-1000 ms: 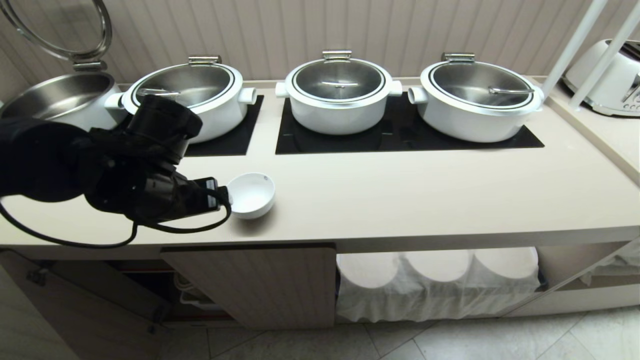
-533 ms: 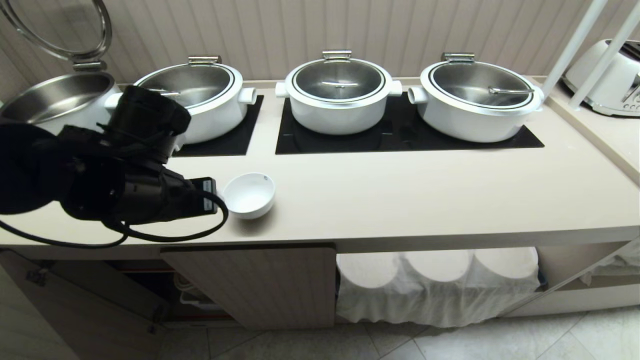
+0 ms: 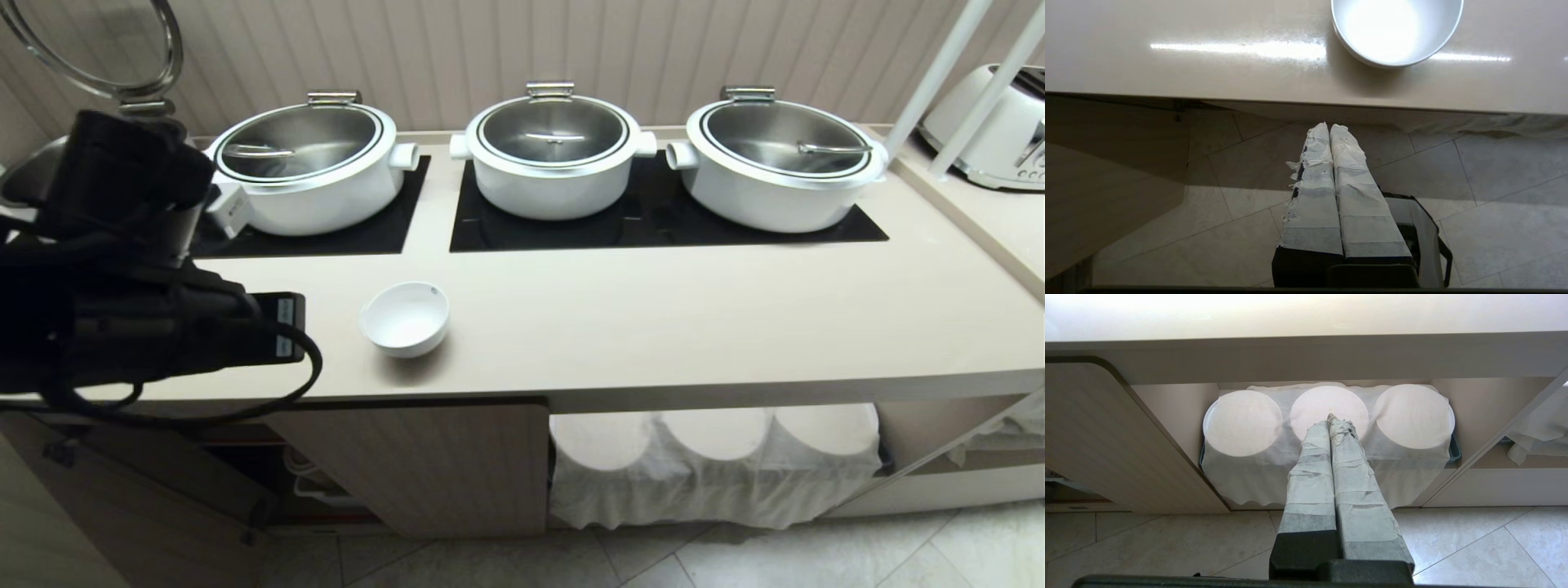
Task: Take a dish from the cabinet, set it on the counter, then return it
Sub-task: Pick up the bowl from the table
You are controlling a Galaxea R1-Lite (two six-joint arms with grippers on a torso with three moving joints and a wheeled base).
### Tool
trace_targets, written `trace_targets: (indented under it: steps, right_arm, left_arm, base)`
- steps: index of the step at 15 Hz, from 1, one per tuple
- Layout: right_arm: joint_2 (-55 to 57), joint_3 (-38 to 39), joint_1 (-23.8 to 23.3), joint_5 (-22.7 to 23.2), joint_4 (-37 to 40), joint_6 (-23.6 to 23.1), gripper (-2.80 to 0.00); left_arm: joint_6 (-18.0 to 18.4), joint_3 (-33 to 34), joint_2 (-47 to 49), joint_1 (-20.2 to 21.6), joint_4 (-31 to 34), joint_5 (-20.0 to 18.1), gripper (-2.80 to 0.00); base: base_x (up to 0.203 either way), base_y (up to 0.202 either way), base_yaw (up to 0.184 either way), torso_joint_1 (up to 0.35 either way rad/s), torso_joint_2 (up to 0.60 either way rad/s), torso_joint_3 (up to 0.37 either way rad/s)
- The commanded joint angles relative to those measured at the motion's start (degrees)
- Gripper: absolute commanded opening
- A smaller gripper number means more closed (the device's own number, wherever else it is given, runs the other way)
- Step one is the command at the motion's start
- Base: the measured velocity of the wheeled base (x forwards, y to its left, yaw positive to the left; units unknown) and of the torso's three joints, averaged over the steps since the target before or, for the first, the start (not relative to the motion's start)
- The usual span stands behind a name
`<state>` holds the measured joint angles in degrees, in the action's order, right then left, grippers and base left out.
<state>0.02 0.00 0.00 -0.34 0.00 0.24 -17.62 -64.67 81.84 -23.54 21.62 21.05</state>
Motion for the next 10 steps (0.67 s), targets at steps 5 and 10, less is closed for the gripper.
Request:
trace_targets:
  steps: [5, 10]
  right_arm:
    - [-0.02, 0.0, 0.09, -0.01, 0.0, 0.02, -2.8]
    - [-0.02, 0.0, 0.01, -0.01, -0.07, 0.02, -2.8]
  left_arm:
    - [3.73, 16.05, -17.87, 0.31, -4.99, 0.73, -2.8]
    - [8.72, 28.15, -34.64, 0.27, -8.01, 2.54, -2.8]
  base:
    - [0.0, 0.0, 0.0, 0.0, 0.0, 0.0]
    - [0.0, 0.0, 0.0, 0.0, 0.0, 0.0]
